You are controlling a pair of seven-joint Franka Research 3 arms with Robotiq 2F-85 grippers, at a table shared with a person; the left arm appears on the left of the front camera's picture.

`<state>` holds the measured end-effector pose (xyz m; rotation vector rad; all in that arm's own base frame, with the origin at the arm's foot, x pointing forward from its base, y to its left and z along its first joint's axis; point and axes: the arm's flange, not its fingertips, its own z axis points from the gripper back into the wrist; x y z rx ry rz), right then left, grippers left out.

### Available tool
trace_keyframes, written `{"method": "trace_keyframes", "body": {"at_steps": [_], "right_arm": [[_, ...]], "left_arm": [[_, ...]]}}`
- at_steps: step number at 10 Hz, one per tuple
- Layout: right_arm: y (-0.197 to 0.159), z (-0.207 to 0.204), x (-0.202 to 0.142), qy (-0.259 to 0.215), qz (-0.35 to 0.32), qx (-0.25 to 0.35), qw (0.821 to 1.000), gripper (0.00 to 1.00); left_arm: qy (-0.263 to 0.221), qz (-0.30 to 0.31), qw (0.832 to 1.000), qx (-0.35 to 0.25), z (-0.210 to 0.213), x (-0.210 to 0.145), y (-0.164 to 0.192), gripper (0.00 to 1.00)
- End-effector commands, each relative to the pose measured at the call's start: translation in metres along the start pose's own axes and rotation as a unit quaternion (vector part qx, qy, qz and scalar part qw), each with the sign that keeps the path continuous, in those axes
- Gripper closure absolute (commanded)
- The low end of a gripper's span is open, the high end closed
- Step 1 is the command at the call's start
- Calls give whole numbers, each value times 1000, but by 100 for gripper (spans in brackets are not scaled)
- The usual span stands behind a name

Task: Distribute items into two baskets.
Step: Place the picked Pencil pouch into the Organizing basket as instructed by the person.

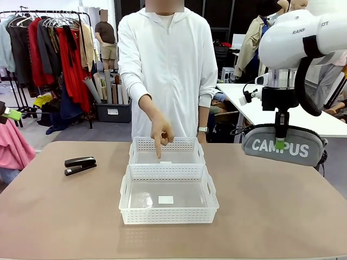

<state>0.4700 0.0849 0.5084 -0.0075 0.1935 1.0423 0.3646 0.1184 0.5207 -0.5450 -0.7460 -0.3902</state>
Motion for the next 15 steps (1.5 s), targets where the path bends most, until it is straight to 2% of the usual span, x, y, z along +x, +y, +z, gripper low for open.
{"method": "trace_keyframes", "body": {"at_steps": [1,5,10,15], "right_arm": [[-3,6,0,6,-1,-3,1000,100],[14,-8,5,-2,13,-5,1000,100],[47,-49,30,4,66,6,998,100],[70,-58,47,-27,109,-9,994,100]], "left_arm": [[-8,-1,1000,-5,-1,1,1,0],[-8,-1,1000,-5,-1,1,1,0],[-8,-1,1000,-5,-1,1,1,0],[-8,-1,1000,-5,-1,1,1,0]]}}
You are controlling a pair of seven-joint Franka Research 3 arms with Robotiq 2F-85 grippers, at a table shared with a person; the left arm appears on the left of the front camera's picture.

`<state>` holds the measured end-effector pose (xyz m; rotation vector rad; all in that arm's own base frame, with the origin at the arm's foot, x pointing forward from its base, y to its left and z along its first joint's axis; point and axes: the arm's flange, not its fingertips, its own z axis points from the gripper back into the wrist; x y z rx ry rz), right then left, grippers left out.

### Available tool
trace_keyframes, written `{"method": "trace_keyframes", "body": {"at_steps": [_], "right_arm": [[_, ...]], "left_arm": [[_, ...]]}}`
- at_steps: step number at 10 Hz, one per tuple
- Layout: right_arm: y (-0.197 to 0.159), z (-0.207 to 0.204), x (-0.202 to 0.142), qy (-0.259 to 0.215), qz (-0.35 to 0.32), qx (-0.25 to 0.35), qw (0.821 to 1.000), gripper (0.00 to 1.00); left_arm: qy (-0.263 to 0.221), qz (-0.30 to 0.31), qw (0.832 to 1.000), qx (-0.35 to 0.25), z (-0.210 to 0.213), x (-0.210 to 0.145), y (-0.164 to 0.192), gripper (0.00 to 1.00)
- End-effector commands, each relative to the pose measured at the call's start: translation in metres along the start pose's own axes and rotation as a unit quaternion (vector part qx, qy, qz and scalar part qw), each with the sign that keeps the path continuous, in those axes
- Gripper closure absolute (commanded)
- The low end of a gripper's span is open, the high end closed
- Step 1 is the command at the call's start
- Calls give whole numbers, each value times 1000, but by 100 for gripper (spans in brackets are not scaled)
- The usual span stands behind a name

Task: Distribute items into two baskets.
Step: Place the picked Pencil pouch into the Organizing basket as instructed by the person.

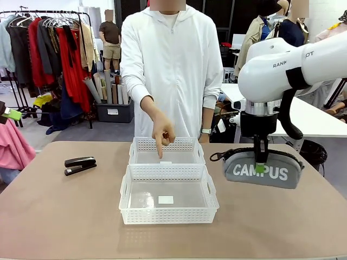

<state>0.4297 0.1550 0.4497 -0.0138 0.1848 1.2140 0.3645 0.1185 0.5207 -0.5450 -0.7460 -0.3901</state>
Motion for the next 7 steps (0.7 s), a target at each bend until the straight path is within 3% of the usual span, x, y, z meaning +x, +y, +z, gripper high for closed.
{"method": "trace_keyframes", "body": {"at_steps": [1,7], "right_arm": [[7,1,4,-34,35,2,999,100],[21,16,73,-16,93,0,996,100]], "left_arm": [[-8,-1,1000,-5,-1,1,1,0],[-8,-1,1000,-5,-1,1,1,0]]}}
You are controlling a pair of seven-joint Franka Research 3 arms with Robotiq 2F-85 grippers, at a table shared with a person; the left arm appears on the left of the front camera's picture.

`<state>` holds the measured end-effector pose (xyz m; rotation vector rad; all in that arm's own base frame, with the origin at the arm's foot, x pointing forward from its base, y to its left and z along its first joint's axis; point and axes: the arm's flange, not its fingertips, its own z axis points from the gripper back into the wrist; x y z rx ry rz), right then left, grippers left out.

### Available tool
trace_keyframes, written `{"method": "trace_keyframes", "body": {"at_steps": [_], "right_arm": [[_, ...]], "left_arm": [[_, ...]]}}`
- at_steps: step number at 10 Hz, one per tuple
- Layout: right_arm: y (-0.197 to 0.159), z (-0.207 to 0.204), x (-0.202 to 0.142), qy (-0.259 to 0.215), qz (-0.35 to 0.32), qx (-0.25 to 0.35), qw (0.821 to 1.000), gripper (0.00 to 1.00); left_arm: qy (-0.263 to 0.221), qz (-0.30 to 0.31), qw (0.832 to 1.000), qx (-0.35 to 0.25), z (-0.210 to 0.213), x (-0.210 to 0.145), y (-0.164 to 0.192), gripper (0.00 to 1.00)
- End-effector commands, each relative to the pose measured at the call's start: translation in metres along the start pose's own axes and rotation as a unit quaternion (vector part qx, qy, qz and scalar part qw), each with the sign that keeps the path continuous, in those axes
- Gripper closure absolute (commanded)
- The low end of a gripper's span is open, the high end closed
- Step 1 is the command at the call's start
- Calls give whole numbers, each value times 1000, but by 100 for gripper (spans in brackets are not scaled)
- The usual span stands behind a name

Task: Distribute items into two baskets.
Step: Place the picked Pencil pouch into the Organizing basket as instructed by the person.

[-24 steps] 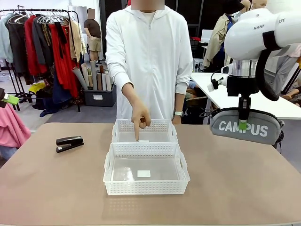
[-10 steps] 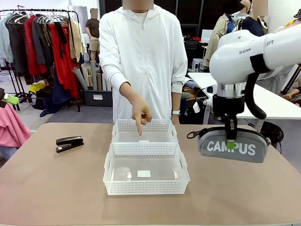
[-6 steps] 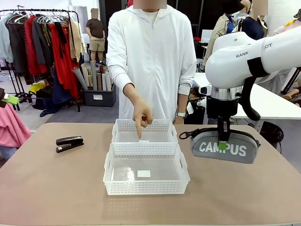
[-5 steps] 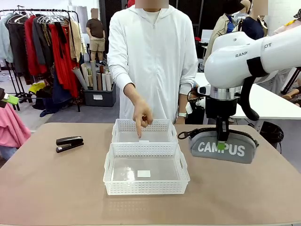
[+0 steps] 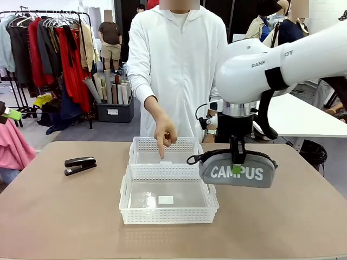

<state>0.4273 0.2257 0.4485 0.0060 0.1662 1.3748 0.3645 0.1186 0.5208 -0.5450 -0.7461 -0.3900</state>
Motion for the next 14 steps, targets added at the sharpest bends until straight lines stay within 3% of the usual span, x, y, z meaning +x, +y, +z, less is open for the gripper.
{"method": "trace_keyframes", "body": {"at_steps": [1,9,14], "right_arm": [[-7,11,18,-4,18,0,1000,100],[6,-2,113,-11,40,-23,999,100],[13,-16,155,-8,44,-37,998,100]], "left_arm": [[-8,-1,1000,-5,-1,1,1,0],[-8,-1,1000,-5,-1,1,1,0],[-8,-1,1000,-5,-1,1,1,0]]}}
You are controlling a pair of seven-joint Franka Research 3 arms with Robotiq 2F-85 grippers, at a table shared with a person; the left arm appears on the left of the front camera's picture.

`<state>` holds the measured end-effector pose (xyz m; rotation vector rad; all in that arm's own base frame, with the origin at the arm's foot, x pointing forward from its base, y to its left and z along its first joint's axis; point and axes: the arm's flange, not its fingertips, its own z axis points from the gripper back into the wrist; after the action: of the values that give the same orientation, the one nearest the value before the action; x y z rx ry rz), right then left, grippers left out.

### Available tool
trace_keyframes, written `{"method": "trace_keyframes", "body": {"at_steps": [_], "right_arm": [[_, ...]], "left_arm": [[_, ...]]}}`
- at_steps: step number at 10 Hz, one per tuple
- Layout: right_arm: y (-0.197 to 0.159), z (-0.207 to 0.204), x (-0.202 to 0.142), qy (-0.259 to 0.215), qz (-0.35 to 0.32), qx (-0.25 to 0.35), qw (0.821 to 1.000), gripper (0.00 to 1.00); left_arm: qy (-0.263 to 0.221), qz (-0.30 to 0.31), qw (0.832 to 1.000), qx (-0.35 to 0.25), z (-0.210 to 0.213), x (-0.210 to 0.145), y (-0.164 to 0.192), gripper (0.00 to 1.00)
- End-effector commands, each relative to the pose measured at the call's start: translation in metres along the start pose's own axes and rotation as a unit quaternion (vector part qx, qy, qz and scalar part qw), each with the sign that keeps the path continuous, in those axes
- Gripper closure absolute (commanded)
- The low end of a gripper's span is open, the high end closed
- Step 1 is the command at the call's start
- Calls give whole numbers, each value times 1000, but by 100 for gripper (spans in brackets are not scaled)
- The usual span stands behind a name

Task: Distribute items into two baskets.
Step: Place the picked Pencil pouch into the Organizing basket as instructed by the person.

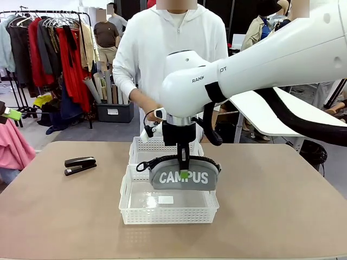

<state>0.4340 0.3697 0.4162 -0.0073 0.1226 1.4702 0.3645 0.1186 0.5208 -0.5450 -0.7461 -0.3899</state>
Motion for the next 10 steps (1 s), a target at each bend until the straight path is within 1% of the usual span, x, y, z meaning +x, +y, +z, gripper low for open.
{"method": "trace_keyframes", "body": {"at_steps": [1,4,6,10], "right_arm": [[-10,0,15,-1,3,-17,1000,100],[-15,-4,33,10,12,-18,1000,100],[-23,-12,37,20,-1,-28,999,100],[-34,-38,30,1,20,-15,1000,100]], "left_arm": [[-8,-1,1000,-5,-1,1,1,0],[-8,-1,1000,-5,-1,1,1,0],[-8,-1,1000,-5,-1,1,1,0],[-8,-1,1000,-5,-1,1,1,0]]}}
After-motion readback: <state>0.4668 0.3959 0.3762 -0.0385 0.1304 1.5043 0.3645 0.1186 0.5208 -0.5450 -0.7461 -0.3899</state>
